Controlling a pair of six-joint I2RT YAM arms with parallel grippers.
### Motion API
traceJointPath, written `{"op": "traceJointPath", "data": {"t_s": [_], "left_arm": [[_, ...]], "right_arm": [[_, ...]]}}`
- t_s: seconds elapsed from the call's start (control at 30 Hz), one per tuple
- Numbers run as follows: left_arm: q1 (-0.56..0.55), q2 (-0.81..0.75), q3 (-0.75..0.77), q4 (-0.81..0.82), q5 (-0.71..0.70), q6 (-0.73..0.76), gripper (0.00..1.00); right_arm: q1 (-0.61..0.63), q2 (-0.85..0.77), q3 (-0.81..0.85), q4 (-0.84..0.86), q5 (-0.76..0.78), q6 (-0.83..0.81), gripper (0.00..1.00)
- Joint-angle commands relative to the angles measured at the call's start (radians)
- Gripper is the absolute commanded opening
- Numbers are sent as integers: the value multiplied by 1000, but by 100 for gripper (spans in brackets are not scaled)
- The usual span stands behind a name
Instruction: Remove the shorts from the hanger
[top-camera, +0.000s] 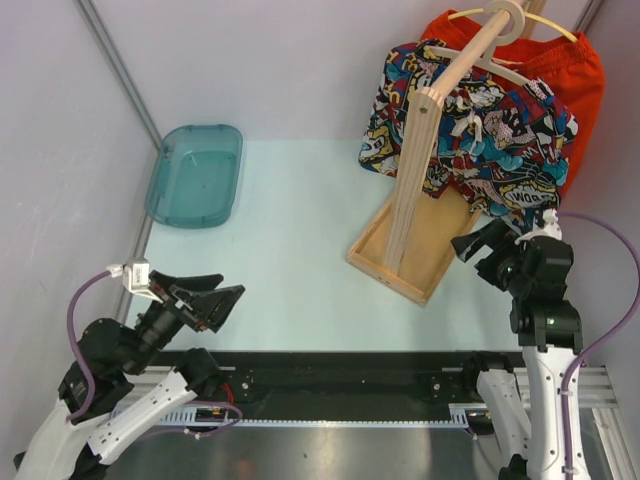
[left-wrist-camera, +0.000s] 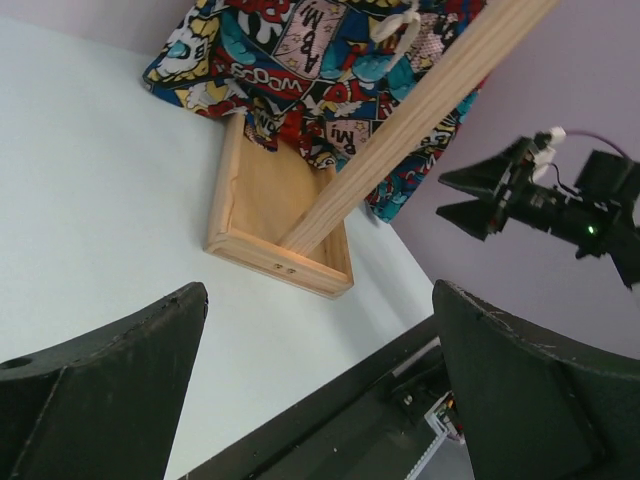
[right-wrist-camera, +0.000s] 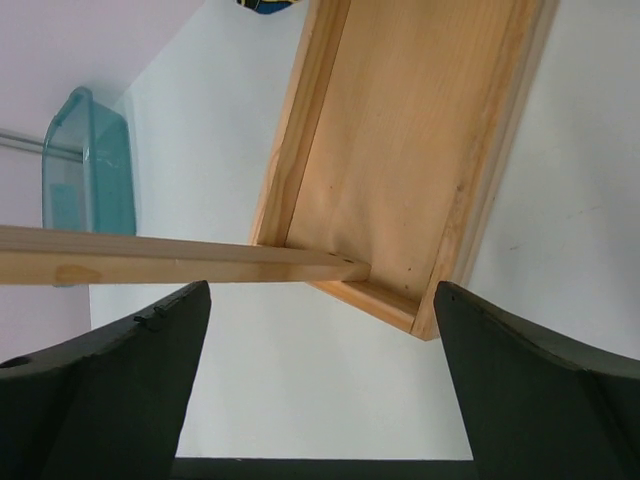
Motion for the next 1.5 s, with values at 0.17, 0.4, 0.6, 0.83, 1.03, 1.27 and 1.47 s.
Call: {"op": "traceJointPath", "data": {"t_s": [0.17, 0.4, 0.6, 0.83, 1.03, 1.27, 1.47], "left_arm": [[-3, 31, 43, -95, 212, 20, 100], [-3, 45, 76, -94, 264, 42, 100], [-3, 143, 184, -78, 296, 105, 100], [-3, 256, 283, -74, 301, 163, 100], [-3, 304, 291, -63, 313, 158, 100], [-3, 287, 201, -54, 394, 114, 100], [-3, 272, 181, -46, 390, 89, 99]], "right_arm": [[0, 162, 335, 31, 19, -25, 100], [-2, 262, 626, 13, 107, 14, 100], [-8, 418, 897, 0, 121, -119, 100], [-116, 613, 1059, 115, 14, -227, 100], [-391, 739, 1020, 453, -513, -56, 95], [-572, 824, 973, 658, -671, 72, 94], [-571, 877, 967, 712, -751, 21, 95]]}}
